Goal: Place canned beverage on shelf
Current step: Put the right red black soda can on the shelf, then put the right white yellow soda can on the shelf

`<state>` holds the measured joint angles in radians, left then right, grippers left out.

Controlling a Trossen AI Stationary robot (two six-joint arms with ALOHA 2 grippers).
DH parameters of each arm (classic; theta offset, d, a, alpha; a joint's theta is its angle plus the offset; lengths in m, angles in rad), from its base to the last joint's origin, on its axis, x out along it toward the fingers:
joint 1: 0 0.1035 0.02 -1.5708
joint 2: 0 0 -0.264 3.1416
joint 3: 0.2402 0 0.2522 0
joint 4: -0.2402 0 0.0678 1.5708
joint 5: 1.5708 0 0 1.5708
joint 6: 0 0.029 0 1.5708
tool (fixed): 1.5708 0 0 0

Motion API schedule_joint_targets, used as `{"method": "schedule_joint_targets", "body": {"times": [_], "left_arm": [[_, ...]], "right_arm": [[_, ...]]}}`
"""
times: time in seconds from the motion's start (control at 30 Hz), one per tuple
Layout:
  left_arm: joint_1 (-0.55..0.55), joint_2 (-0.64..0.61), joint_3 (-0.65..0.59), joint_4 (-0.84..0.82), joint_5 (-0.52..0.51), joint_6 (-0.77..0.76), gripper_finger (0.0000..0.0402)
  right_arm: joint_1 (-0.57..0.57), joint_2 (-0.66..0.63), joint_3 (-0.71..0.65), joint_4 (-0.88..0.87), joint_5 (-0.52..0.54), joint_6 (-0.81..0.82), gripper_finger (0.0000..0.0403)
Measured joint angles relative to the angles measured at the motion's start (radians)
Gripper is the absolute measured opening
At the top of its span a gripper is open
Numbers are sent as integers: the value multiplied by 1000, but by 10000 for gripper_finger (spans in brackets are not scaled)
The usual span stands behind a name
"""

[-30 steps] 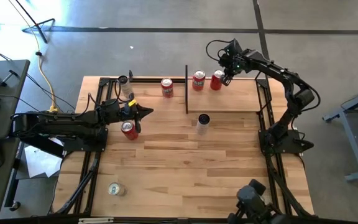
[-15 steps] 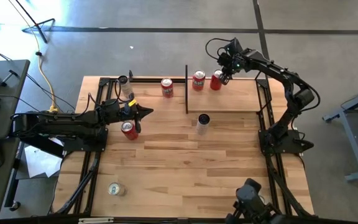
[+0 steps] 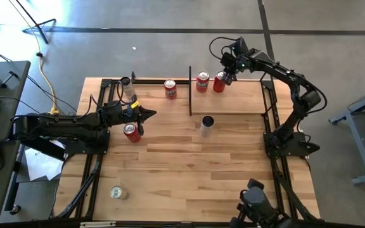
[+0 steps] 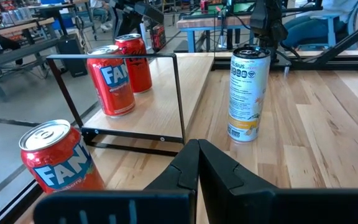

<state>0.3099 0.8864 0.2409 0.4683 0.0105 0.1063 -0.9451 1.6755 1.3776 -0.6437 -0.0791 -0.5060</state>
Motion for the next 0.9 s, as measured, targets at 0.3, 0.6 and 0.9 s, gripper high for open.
{"method": "schedule_joint_targets", "body": {"times": [0.3, 0.6, 0.9], "left_arm": [[0, 0, 0, 0, 11, 0, 0], [0, 0, 0, -12, 11, 0, 0], [0, 0, 0, 0, 11, 0, 0]], "right_arm": [[30, -134, 35, -35, 25, 39, 0], [248, -413, -219, 59, 15, 141, 0], [591, -711, -633, 371, 71, 462, 1]]}}
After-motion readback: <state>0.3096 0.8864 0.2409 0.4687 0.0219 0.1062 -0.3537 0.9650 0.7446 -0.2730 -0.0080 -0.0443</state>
